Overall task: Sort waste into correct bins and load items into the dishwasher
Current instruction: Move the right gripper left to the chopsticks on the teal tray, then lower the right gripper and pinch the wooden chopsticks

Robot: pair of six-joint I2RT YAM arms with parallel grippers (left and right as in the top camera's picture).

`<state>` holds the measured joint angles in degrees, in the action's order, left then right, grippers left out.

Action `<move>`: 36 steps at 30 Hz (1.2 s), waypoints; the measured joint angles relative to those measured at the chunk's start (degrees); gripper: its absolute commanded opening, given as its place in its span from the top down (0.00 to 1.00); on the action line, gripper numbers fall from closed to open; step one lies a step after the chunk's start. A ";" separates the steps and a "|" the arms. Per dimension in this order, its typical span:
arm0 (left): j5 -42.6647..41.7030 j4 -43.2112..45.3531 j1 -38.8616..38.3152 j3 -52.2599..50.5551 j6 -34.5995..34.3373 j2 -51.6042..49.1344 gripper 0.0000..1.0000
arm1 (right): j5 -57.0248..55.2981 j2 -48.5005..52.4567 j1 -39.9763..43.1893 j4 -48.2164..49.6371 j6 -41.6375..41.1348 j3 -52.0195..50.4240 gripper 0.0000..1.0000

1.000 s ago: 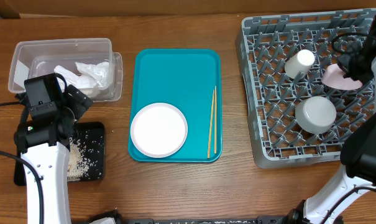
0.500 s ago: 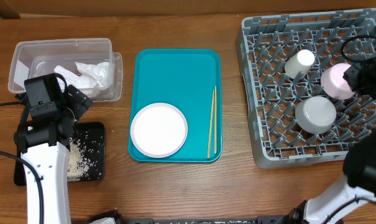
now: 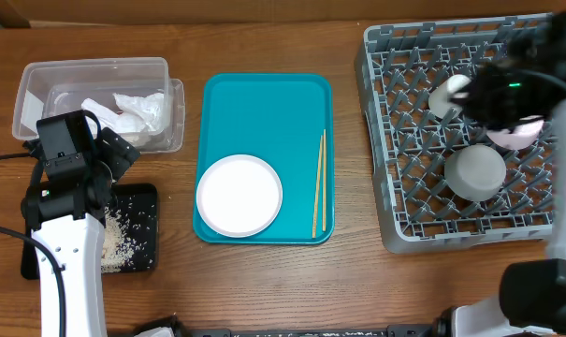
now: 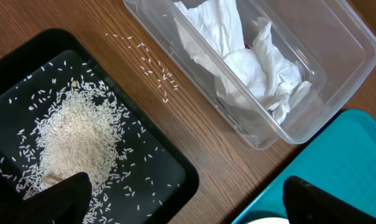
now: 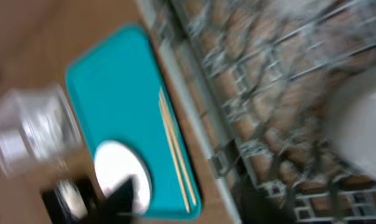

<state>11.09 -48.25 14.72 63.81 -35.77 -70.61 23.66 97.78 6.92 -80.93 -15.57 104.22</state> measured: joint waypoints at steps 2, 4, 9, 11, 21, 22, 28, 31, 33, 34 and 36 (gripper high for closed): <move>0.00 0.00 0.00 0.00 0.00 0.00 0.00 | -1.55 0.00 -5.60 0.63 0.31 -2.12 0.00; 0.00 0.00 0.02 0.00 0.00 0.00 0.00 | -3.32 0.09 -11.47 2.43 0.68 -5.05 0.00; 0.00 0.00 0.02 0.00 -0.02 0.00 0.00 | -9.75 1.53 -25.57 12.26 -3.26 -13.66 0.00; 0.00 -0.02 0.00 0.00 0.00 0.00 0.00 | -11.76 3.08 -29.66 15.45 -5.03 -15.87 0.03; 0.00 0.00 0.02 0.00 0.00 0.00 0.00 | -22.75 13.46 -40.61 24.81 -12.24 -16.72 0.27; 0.00 0.00 0.00 0.00 0.00 0.00 0.00 | -23.56 14.25 -40.81 24.98 -12.57 -16.72 0.29; 0.00 0.00 0.02 0.00 0.00 0.00 0.00 | -25.77 19.06 -41.03 25.62 -14.62 -16.81 0.40; 0.00 0.00 0.00 0.00 0.00 0.00 0.00 | -25.33 20.22 -41.03 25.55 -15.23 -16.85 0.44; 0.00 0.00 0.00 0.00 0.00 0.00 0.00 | -25.09 20.59 -41.05 25.44 -15.39 -16.87 0.46; 0.00 -0.02 0.02 0.00 0.00 0.00 0.00 | -24.98 20.70 -41.05 25.40 -15.50 -16.87 0.47; 0.00 0.00 0.00 0.00 -0.02 0.00 0.00 | -24.92 20.81 -41.07 25.42 -15.67 -16.87 0.50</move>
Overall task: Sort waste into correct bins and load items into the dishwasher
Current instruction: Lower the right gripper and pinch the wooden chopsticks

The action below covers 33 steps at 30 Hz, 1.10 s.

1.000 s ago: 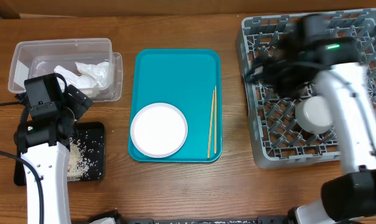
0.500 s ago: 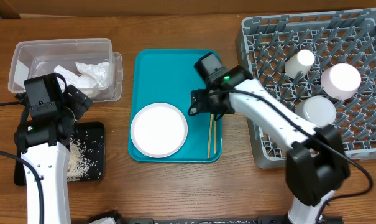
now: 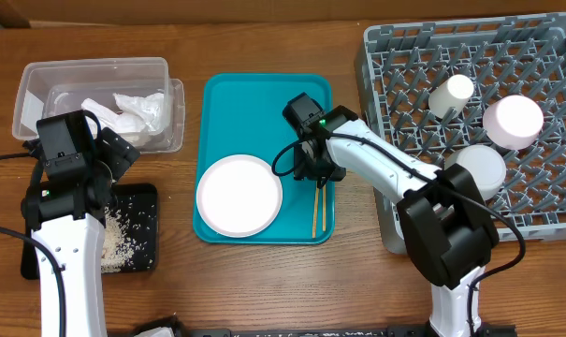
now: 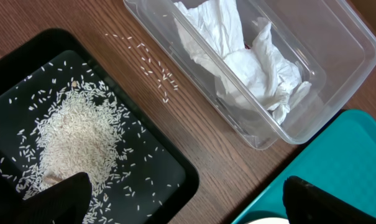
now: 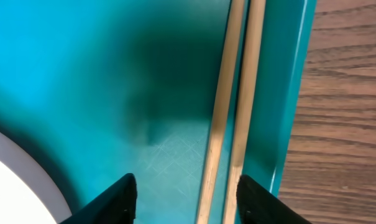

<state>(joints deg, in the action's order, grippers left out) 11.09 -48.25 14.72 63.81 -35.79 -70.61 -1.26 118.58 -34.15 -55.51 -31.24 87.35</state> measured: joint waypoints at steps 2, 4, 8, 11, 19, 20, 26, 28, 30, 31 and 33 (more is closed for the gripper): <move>0.00 0.00 0.02 0.00 0.02 0.00 0.00 | 0.07 0.00 -0.04 0.04 -0.02 0.00 0.53; 0.00 0.00 0.00 0.00 0.02 0.00 0.00 | 0.35 0.00 -0.09 0.31 -0.17 0.00 0.54; 0.00 0.00 0.00 0.00 0.02 0.00 0.00 | 0.63 0.02 -0.22 0.76 -0.26 0.00 0.55; 0.02 0.00 0.02 0.00 0.02 0.00 0.00 | 0.81 0.28 -0.46 1.07 -0.33 0.00 0.55; 0.00 0.00 0.02 0.00 0.02 0.00 0.00 | 0.87 1.97 -0.55 0.85 -1.14 -0.11 0.55; 0.00 -0.02 0.00 0.00 0.02 0.00 0.00 | 0.90 1.97 -0.55 0.66 -1.18 -0.13 0.55; 0.00 -0.02 0.02 0.00 0.02 0.00 0.00 | 0.90 1.97 -0.57 0.87 -1.33 -0.46 0.55; 0.00 0.00 0.00 0.00 0.02 0.00 0.00 | 0.90 1.97 -0.72 0.94 -1.38 -1.09 0.57; 0.00 0.00 0.00 0.00 0.02 0.00 0.00 | 0.85 1.95 -0.83 1.05 -1.49 -1.55 0.61; 0.00 0.00 0.02 0.00 0.02 0.00 0.00 | 0.81 1.95 -0.83 1.07 -1.55 -1.55 0.65; 0.00 0.00 0.00 0.00 0.02 0.00 0.00 | 0.79 1.95 -0.83 1.40 -1.49 -1.55 0.77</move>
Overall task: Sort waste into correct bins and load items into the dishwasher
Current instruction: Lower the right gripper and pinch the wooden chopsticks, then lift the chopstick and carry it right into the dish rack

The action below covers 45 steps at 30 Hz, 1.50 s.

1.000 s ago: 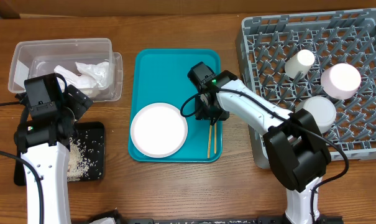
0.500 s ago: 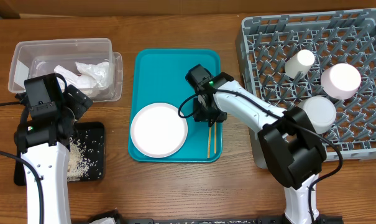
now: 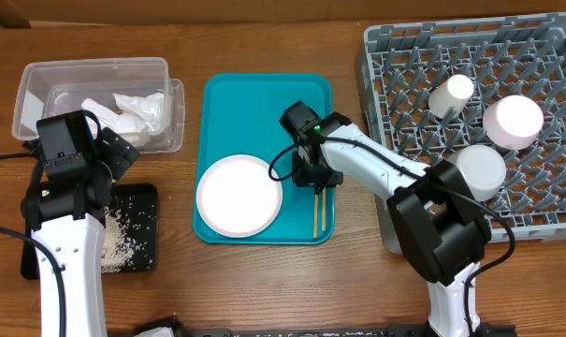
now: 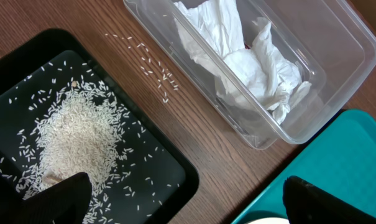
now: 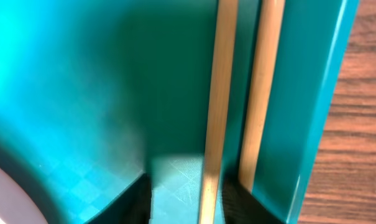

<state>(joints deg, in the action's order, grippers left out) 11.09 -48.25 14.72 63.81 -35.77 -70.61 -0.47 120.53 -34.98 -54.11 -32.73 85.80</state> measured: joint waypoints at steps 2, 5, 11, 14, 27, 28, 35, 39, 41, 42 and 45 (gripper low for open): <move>0.00 0.02 0.02 0.00 0.00 0.00 0.00 | 0.02 0.00 0.02 0.50 0.35 0.00 0.88; 0.00 0.04 0.02 0.00 0.00 0.00 0.00 | 0.28 0.00 0.00 0.68 0.04 -0.04 0.96; 0.00 -0.02 0.00 0.00 0.00 0.00 0.00 | 1.40 0.09 0.02 -4.07 -0.24 1.92 0.96; 0.00 0.00 0.02 0.00 0.00 0.00 0.00 | 1.77 0.13 0.26 -9.11 -0.17 6.32 0.96; 0.00 0.00 0.00 0.00 0.00 0.00 0.00 | -14.21 0.07 15.45 -28.79 11.23 36.83 0.96; 0.00 -0.02 0.00 0.00 0.00 0.00 0.00 | -14.84 0.07 17.20 -28.46 12.94 37.29 0.96; 0.00 -0.02 0.00 0.00 0.00 0.00 0.00 | -6.34 0.07 29.16 -24.92 26.77 37.40 0.96; 0.02 0.00 0.00 0.00 0.00 0.00 0.00 | 0.46 0.07 32.15 -22.80 31.08 36.94 0.96; 0.00 0.00 0.00 0.00 0.00 0.00 0.00 | 3.43 0.07 32.54 -21.97 32.74 36.22 0.94; 0.00 -0.02 0.02 0.00 0.00 0.00 0.00 | 4.61 0.07 32.54 -21.49 33.29 35.58 0.92; 0.00 -0.02 0.00 0.00 0.00 0.00 0.00 | 6.84 0.07 32.17 -20.50 34.45 33.14 0.87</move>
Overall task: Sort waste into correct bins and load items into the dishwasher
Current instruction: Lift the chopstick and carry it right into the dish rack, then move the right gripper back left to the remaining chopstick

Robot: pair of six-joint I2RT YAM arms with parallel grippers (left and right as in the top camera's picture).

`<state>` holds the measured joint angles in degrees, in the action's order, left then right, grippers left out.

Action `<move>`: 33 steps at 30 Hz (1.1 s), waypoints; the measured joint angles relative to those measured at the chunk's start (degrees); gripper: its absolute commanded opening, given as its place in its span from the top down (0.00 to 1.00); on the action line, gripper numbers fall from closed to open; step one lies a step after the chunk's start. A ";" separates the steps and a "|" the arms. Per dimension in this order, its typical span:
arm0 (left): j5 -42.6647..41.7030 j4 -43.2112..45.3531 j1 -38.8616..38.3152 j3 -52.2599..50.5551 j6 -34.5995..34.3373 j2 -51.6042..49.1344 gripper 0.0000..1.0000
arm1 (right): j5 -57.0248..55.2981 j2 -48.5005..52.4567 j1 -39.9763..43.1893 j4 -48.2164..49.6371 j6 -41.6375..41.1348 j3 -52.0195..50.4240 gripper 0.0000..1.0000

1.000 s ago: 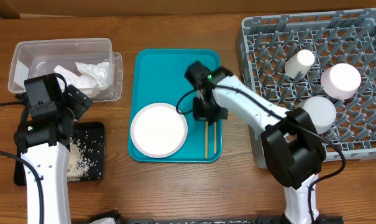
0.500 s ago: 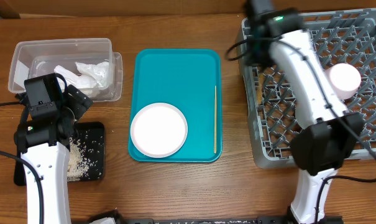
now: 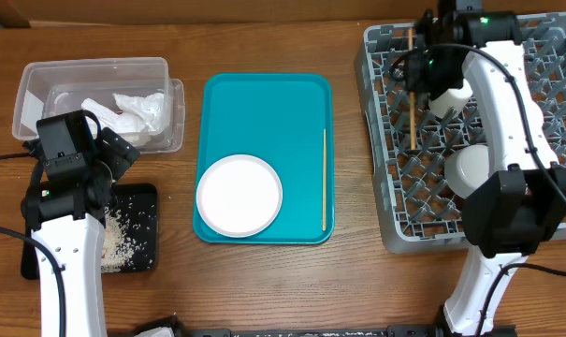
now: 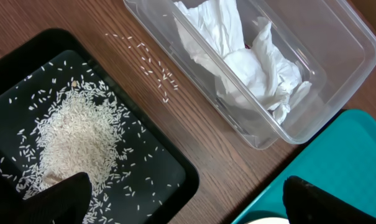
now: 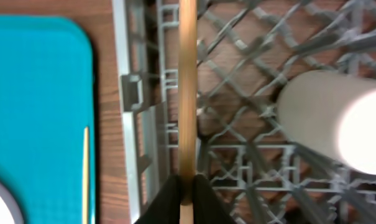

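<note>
My right gripper (image 3: 416, 67) is over the left part of the grey dish rack (image 3: 395, 217), shut on one wooden chopstick (image 3: 413, 117). In the right wrist view the fingers (image 5: 173, 198) pinch that chopstick (image 5: 187, 87) above the rack grid (image 5: 237, 155). A second chopstick (image 3: 324, 183) lies along the right side of the teal tray (image 3: 264, 103), beside a white plate (image 3: 239, 195). My left gripper (image 4: 188, 199) hangs open between the black rice tray (image 4: 150, 155) and the teal tray, holding nothing.
A clear bin (image 3: 39, 80) with crumpled tissue stands at the back left. The black tray (image 3: 137, 234) with loose rice sits in front of it. Inside the rack lie a white cup (image 3: 448, 98) on its side and a pale upturned cup (image 3: 476, 170).
My right gripper was low on the teal tray over the two chopsticks. Now it is shut on one chopstick over the rack; the other stays on the tray. The left arm has not moved.
First my right arm was over the rack, with both chopsticks on the tray. Then its gripper was open above the chopsticks on the tray, then lower around one of them. Now that chopstick is held over the rack's left side.
</note>
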<state>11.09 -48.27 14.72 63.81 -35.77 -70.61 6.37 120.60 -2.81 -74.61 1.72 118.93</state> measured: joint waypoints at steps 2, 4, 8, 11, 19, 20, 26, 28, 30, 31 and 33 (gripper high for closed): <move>0.00 0.00 0.00 0.00 0.00 0.00 0.00 | 0.90 0.00 -0.26 0.74 0.37 -2.08 0.78; 0.00 0.02 0.00 0.00 0.00 0.00 0.00 | 1.40 0.00 -0.39 1.53 0.76 -4.00 0.71; 0.00 0.00 0.00 0.00 0.00 0.00 0.00 | 1.97 0.00 -0.37 1.36 0.76 -6.45 0.64; 0.02 -0.02 0.02 0.00 0.00 0.00 0.00 | 2.78 0.00 -0.39 0.46 -0.28 -6.58 0.64; 0.00 0.00 0.00 0.00 0.00 0.00 0.00 | 12.33 -0.15 -1.42 -3.91 -2.01 -6.16 0.64; 0.00 0.00 0.00 0.00 0.00 0.00 0.00 | 13.20 -0.37 -1.97 -4.11 -2.21 -6.10 0.64; 0.00 0.02 0.00 0.00 0.00 0.00 0.00 | 14.71 -2.82 -8.92 -3.87 -7.02 -5.77 0.23; 0.00 0.02 0.00 0.00 0.00 0.00 0.00 | 12.50 -3.26 -12.33 -2.73 -10.47 -5.75 0.12; 0.00 0.02 0.02 0.00 0.00 0.00 0.00 | 8.59 -3.34 -15.76 -1.27 -14.49 -6.12 0.10; 0.00 0.02 0.02 0.00 0.00 0.00 0.00 | 6.86 -3.39 -16.92 -0.48 -15.89 -6.62 0.10; 0.00 0.02 0.02 0.00 0.00 0.00 0.00 | 2.80 -3.54 -19.67 1.64 -19.71 -9.16 0.14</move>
<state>11.09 -48.25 14.74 63.81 -35.77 -70.61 9.17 117.05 -22.48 -72.97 -18.00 109.78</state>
